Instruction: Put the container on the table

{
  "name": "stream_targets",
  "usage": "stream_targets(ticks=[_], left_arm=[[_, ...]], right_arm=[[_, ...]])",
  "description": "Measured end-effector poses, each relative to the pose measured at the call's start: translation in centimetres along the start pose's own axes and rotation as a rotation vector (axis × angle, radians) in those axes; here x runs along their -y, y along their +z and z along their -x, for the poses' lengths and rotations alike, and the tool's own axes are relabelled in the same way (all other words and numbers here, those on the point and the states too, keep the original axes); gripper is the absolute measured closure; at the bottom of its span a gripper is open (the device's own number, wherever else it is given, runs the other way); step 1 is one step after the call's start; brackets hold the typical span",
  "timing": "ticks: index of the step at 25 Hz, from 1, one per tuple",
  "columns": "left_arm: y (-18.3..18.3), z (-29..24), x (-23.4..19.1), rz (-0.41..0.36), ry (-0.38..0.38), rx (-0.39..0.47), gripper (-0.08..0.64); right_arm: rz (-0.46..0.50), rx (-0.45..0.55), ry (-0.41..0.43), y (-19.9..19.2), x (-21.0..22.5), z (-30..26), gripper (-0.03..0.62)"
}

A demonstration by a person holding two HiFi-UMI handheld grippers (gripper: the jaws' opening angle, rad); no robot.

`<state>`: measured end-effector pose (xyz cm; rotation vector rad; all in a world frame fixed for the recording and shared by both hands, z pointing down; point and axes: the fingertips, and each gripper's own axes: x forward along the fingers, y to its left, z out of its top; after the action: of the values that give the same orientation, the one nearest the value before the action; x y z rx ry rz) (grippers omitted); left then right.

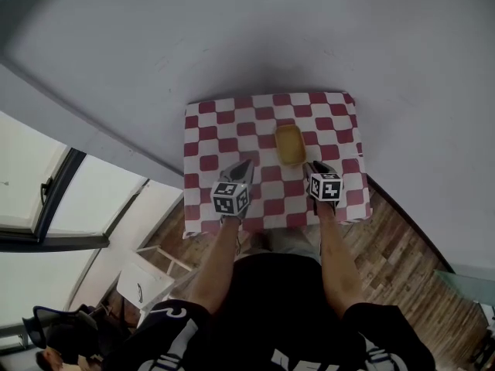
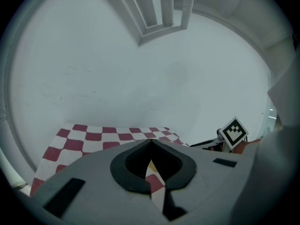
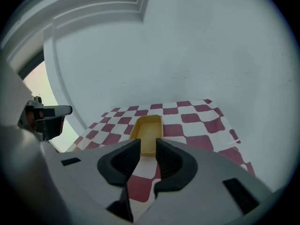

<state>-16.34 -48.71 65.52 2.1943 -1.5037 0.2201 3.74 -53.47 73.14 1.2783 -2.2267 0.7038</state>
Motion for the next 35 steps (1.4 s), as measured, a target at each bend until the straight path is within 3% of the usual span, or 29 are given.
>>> stream_targets(ticks=[10, 16, 35], left_arm=[[-0.5, 2.9, 1.7, -0.014, -0.016, 0.014, 0.535], [-0.9, 3.8, 2.3, -0.01, -0.03, 0.021, 0.535], [0.5, 5.2, 1.2, -0.041, -0.017, 0.045, 0.535]], right_arm=[[0.016, 0.089, -0.054, 0.4, -1.4, 4.8, 0.575], [-0.029, 0.139, -0.044, 1.4, -2.1, 6.8, 0.577], [0.03, 0.192, 0.056, 4.7, -5.8, 7.7, 0.577]])
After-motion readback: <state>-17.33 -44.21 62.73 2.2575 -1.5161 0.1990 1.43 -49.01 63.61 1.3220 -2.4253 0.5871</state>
